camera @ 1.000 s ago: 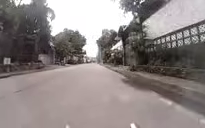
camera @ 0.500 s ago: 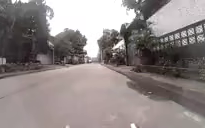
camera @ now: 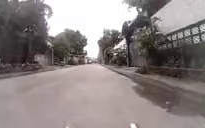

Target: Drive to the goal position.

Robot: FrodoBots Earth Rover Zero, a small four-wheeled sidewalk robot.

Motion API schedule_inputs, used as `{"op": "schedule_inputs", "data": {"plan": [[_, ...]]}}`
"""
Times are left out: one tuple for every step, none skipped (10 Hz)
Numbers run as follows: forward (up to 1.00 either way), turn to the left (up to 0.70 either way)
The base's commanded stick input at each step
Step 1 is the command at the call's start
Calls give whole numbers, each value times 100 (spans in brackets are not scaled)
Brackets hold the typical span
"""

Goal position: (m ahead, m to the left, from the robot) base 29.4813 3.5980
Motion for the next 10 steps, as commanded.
{"op": "schedule_inputs", "data": {"plan": [[100, 0], [100, 0], [100, 0], [100, 0], [100, 0], [100, 0], [100, 0], [100, 0], [100, 0], [100, 0]]}}
